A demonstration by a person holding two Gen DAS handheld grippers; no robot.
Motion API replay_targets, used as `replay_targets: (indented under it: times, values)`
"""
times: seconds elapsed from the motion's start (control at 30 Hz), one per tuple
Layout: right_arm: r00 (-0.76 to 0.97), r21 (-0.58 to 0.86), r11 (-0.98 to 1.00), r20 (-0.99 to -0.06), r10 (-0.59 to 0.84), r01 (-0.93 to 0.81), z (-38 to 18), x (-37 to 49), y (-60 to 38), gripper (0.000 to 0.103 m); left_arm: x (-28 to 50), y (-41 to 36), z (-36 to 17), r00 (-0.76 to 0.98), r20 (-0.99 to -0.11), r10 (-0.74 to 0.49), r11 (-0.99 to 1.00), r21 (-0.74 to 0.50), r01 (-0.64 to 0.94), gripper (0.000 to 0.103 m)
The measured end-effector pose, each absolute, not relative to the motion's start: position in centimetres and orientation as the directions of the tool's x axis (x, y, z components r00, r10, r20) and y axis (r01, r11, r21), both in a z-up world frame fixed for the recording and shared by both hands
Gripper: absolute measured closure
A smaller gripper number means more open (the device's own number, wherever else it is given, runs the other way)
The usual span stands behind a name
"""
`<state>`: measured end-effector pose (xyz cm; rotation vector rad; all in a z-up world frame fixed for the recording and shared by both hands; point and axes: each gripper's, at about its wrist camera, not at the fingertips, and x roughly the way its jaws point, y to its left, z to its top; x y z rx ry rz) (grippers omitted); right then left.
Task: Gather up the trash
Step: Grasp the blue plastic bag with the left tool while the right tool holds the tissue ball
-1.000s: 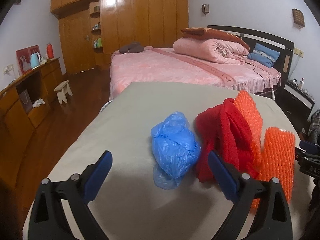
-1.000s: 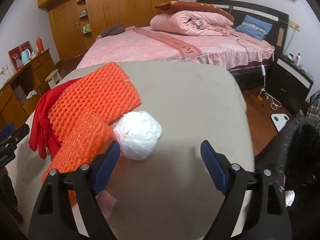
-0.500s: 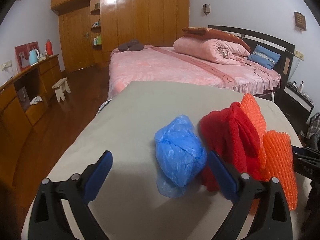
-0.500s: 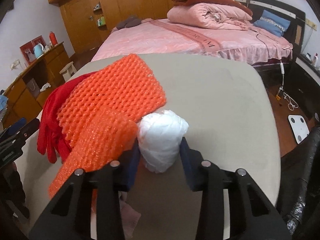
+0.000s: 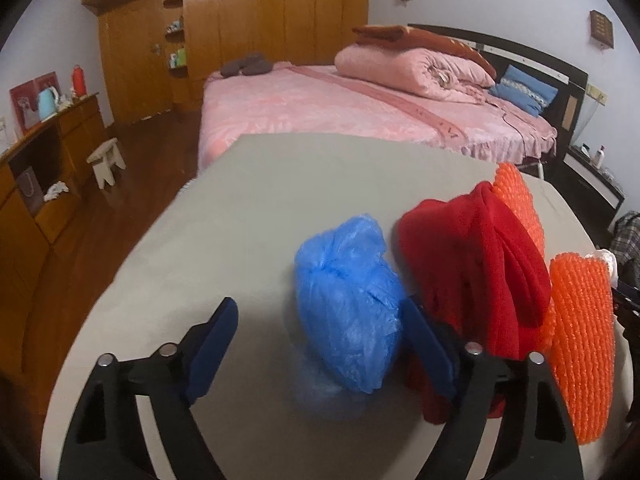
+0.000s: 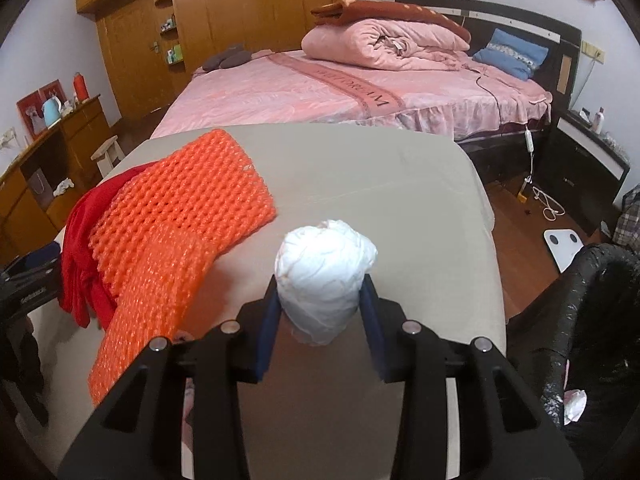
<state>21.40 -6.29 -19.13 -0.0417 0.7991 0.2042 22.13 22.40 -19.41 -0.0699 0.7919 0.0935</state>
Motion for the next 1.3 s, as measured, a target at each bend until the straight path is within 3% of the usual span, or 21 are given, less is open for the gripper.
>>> replay_targets:
  times: [0.1,0.17,0.23,0.83,1.3]
  values:
    - [0.677,0.044,0.980,-0.717,0.167,-0.196,-19.2,21.2,-6.4,0.066,22.4,22.0,-19.8,0.685,-0.728,-0.003,0.996,-0.065,-0.065,0.042]
    - [0.676,0.049,0.980,-0.718,0.168,-0.192,-19.2,21.0,-6.6,0.066,22.6,21.9,-20.0,0.680,-0.732,-0.047,0.995,-0.097,-0.036,0.062]
    - [0.676,0.051,0.980,-0.717,0.169,-0.191,-19.0,20.8,-6.6,0.066,22.7,21.8,-20.0,0.678,-0.730,-0.089,0.991,-0.130,-0.010,0.071]
    - [0.707,0.077,0.972,-0.674,0.216,-0.223,-16.2,18.6,-6.5,0.065,18.6,21.3,-15.3,0.768,-0.640,0.016,0.995,-0.066,-0.076,0.073]
    - [0.753,0.094,0.968,-0.612,0.240,-0.232,-12.3,15.8,-7.9,0.065,15.9,16.1,-11.2,0.802,-0.596,-0.032,0.999,-0.047,0.005,0.073]
